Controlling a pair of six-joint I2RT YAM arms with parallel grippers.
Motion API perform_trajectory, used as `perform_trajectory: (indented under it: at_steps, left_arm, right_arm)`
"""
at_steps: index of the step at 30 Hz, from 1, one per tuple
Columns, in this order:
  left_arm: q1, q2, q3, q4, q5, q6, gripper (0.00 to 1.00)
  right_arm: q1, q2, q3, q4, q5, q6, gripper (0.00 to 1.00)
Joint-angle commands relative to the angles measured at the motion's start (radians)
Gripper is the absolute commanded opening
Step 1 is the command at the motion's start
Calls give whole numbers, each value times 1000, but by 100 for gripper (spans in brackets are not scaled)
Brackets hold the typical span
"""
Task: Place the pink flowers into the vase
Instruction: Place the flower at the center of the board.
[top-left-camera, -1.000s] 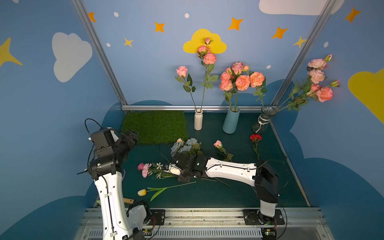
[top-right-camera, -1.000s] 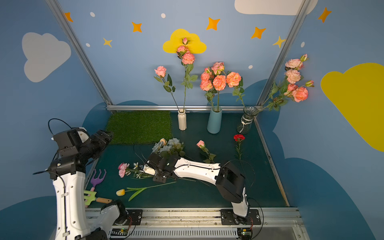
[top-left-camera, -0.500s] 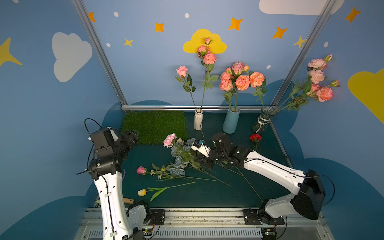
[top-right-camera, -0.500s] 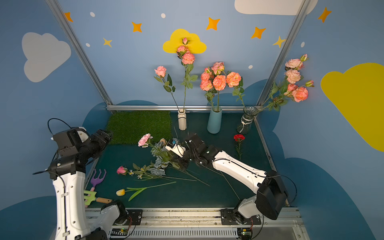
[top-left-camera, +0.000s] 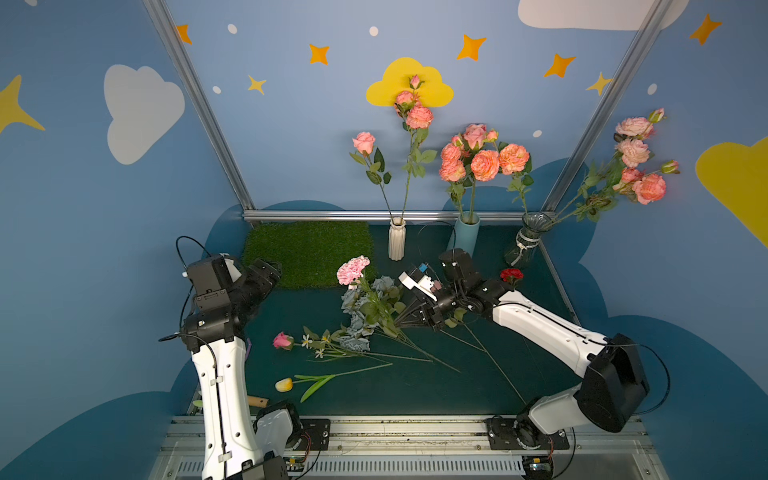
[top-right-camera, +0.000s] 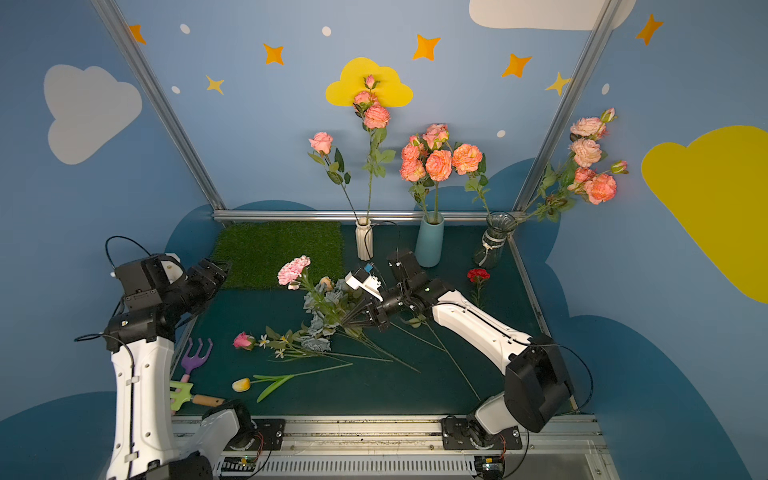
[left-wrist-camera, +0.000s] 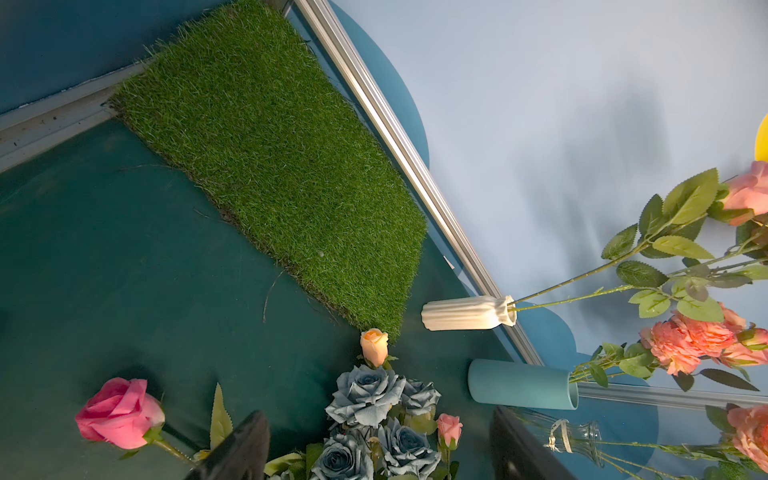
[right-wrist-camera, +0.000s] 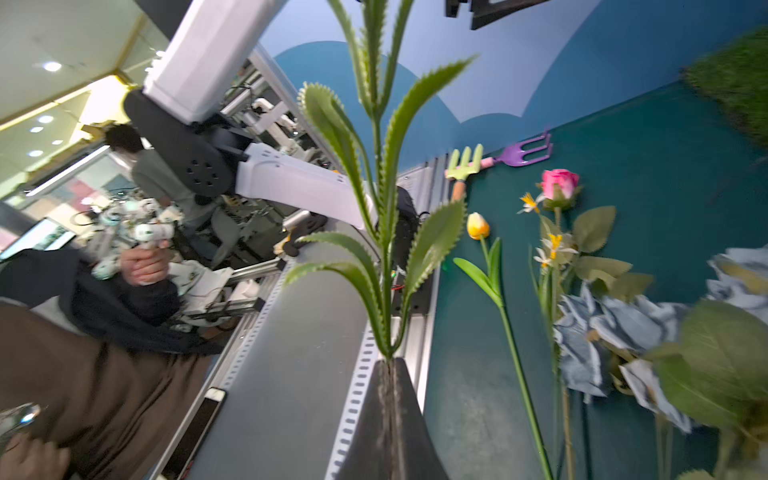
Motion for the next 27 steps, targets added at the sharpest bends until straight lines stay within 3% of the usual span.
perform_trajectory:
  at_steps: [1, 7, 17, 27]
  left_arm:
    - [-3, 3, -4, 27, 18, 5, 83]
    - [-9, 4, -9, 30, 20, 5, 83]
    - [-11, 8, -4, 24, 20, 15, 83]
    - [-12, 10, -12, 32, 26, 14, 83]
  right_arm:
    - [0, 9, 39, -43, -128, -44, 0]
    - [18, 120, 126, -322, -101, -246, 0]
    - [104, 398, 276, -470, 541, -201, 0]
    - [142, 416, 275, -428, 915, -106, 0]
